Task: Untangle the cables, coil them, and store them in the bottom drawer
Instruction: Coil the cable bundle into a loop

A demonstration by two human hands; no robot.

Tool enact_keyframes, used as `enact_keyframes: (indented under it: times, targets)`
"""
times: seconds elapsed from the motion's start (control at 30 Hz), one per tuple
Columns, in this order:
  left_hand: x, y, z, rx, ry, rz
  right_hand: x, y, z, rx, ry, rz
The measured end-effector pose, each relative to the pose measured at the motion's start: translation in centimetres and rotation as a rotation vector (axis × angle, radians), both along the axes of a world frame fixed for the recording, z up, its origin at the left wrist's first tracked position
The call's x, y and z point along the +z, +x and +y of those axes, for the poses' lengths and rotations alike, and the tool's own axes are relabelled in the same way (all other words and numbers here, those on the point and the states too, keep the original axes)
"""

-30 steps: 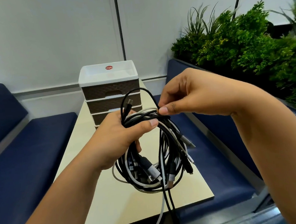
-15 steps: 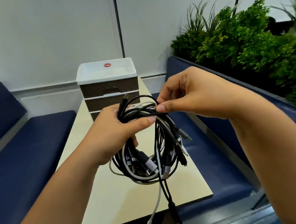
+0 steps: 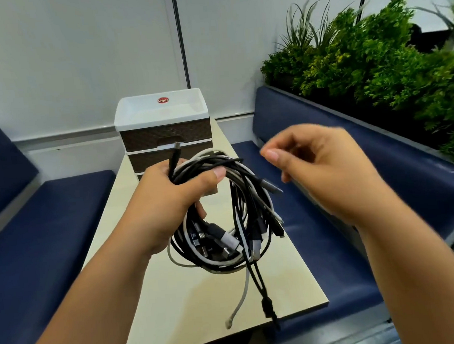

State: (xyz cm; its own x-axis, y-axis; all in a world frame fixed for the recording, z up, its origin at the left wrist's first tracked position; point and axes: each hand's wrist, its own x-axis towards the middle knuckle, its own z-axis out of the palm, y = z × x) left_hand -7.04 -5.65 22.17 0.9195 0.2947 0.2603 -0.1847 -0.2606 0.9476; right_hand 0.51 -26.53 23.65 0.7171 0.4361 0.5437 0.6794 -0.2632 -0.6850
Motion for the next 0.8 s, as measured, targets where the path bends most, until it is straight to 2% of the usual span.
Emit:
enact_keyframes:
  times: [0.1,0.17,0.43,0.53,0.6,0.7,0.8]
  targets:
    - [0.0,0.5,0.4,0.103,-0.048,-0.025,-4.3,-1.6,-0.1,-0.090,0.121,0.094]
    - [-0.1,0.9,0.5,0.146,-0.075,-0.029,-6.1,-2.2,0.8,-0.101,0.116,0.121]
    - [-0.5,1.3,0.7,0.157,-0.069,-0.026,-7.2,-1.5,2.9,-0.268,-0.134,-0.180]
    - [-0.4,1.2,1.5,0.189,-0.043,-0.044,-6.6,-1.1,1.9,-0.256,-0.114,-0.157]
    - [-0.4,1.2,1.6,0.198,-0.052,-0.041,-6.7,-1.2,1.9,-0.218,0.000,-0.009]
    - [-0.4,1.3,1.7,0.219,-0.142,-0.044,-8.3,-2.2,3.2,-0.090,0.298,0.486]
    - [-0.5,1.4,1.6,0.251,-0.184,-0.055,-11.0,-3.6,4.9,-0.028,0.263,0.822]
